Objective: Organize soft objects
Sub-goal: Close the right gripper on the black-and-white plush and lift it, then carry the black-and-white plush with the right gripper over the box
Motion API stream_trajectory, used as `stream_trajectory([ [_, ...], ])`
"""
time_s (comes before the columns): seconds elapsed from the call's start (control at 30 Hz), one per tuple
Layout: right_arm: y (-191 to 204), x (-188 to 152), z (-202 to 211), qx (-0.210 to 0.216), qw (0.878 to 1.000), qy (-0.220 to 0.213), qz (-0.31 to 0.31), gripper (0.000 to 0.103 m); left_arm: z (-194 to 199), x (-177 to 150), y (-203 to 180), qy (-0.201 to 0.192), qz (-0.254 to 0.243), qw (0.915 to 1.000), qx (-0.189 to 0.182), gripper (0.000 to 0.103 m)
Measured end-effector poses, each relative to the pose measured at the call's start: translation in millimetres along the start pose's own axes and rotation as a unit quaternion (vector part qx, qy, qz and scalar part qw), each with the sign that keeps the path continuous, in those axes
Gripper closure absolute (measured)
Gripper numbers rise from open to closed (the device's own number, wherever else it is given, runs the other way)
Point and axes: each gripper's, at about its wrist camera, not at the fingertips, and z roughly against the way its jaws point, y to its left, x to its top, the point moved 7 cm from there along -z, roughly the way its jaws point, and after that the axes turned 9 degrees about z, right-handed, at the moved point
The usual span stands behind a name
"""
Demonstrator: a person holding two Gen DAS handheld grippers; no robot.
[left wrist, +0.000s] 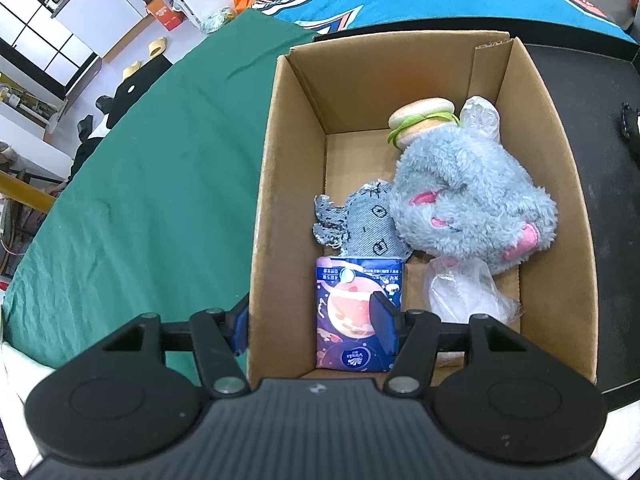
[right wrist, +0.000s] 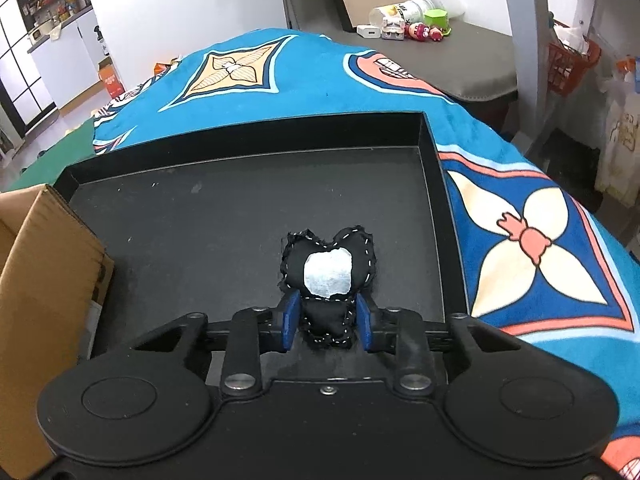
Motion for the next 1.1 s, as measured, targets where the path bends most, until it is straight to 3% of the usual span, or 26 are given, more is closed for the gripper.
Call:
stream_trajectory([
  [0.47,10.6,-0.4,35.3,0.003,1.000,-0.017,0.005,0.074,14.9,-2.1,10.5,-0.024,0.021,0.9992,-0.025,0.045],
  [1.1,56.8,19.6,77.4,0.012,0.998,-0.047,0.039,0.074,19.5,-0.9,26.8,-0.039,0.067,0.9939,-0.079,0.045],
])
